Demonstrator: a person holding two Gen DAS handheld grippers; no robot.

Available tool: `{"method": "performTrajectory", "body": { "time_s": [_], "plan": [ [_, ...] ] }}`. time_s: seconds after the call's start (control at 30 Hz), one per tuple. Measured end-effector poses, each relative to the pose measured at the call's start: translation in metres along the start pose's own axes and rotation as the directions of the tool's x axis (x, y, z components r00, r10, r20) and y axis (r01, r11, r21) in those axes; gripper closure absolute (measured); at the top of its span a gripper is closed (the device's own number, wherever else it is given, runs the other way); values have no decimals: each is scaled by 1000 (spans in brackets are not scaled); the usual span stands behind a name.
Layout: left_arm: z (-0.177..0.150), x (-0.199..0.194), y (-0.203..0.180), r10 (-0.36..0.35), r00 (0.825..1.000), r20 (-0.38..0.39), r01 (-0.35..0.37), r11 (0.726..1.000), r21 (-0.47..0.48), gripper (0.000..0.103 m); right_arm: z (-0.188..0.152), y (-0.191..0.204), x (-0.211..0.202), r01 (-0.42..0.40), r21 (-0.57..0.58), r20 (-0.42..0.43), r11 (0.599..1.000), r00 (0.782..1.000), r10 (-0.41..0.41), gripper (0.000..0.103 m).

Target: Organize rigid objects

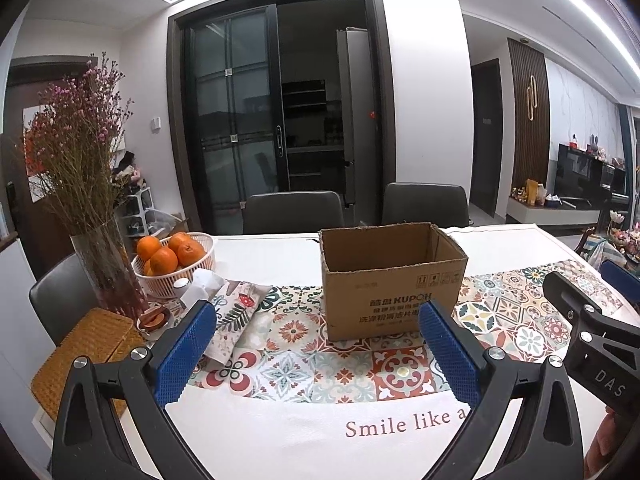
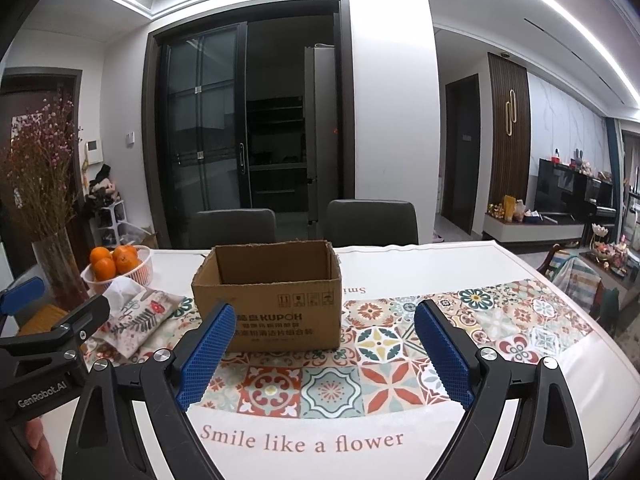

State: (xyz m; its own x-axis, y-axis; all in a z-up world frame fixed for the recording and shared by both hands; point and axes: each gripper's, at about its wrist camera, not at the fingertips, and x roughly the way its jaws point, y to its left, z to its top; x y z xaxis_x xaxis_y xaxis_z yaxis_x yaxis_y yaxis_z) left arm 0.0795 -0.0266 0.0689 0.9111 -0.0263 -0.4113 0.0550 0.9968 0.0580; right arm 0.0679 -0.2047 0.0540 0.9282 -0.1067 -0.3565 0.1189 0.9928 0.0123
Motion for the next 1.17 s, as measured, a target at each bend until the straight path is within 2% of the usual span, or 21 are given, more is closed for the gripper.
{"method": "performTrajectory", "body": {
  "time_s": [1.17],
  "plan": [
    [-4, 1, 3, 6, 1000, -3, -6, 1000, -9, 0, 0, 2, -2, -6, -9, -7, 1000, 1000, 6, 11]
  ]
}}
